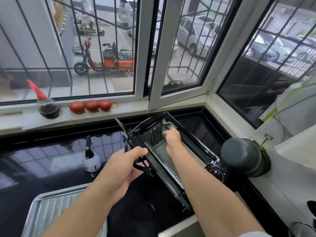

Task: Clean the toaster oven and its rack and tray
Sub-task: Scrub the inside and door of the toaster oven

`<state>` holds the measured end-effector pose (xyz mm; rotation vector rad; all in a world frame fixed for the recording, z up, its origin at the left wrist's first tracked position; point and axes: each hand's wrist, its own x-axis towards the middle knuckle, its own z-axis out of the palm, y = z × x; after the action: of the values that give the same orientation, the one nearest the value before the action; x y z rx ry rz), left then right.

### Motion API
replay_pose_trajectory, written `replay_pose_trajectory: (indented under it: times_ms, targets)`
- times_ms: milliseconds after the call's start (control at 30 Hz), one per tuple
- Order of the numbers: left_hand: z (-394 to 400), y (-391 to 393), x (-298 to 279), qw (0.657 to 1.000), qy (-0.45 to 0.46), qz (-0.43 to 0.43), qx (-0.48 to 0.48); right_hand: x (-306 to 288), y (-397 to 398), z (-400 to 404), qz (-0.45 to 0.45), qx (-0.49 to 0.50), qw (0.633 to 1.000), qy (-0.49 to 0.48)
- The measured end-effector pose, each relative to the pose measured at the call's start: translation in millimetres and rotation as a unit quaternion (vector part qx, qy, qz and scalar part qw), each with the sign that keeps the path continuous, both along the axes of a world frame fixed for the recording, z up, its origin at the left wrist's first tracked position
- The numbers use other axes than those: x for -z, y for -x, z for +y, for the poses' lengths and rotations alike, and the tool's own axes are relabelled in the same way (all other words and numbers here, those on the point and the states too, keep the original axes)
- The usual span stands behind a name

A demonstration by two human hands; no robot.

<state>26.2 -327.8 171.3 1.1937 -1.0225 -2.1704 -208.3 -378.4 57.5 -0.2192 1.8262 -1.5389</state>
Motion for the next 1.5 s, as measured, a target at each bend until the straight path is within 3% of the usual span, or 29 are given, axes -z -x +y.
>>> replay_pose_trajectory:
  times_ms: [167,367,533,600,733,867,933,1133,1333,1500]
  targets:
    - [0.4,5.6,1.4,0.998,0.042,-0.044,0.007,23.8,15.4,-4.4,-0.001,-0.003,1.0,-0.01]
    - [8.2,10.6,-1.8,0.989,0.114,-0.096,0.003,15.4,-1.0,-7.8,-0.099,0.061,0.988,0.098]
    - [6.1,18.4,-5.7,0.99,0.125,-0.059,0.003,2.0,-22.7,-21.0,-0.063,-0.051,0.988,0.133]
    - [4.6,22.9,-5.4,0.991,0.121,-0.052,-0.006,-1.6,-18.8,-26.6,-0.079,-0.003,0.989,0.124]
    - [5.4,23.3,-4.6,0.992,0.113,-0.054,-0.018,6.4,-2.3,-21.2,-0.25,0.141,0.953,0.097]
    - [1.8,20.0,-2.5,0.99,0.117,-0.077,-0.007,9.3,-9.6,-28.2,-0.262,0.17,0.941,0.128]
    - [1.7,19.6,-2.9,0.99,0.115,-0.086,-0.004,10.6,-11.5,-33.6,-0.249,0.195,0.943,0.099]
    - [-0.9,19.1,-0.2,0.991,0.109,-0.083,-0.001,11.8,-2.6,-31.2,-0.258,0.078,0.962,0.038]
    - [-1.3,17.7,-4.7,0.991,0.109,-0.084,0.003,7.6,-3.8,-40.6,-0.257,0.102,0.959,0.06]
    - [-1.2,19.7,-7.9,0.99,0.106,-0.094,0.004,13.1,4.7,-28.3,-0.264,0.038,0.964,0.003]
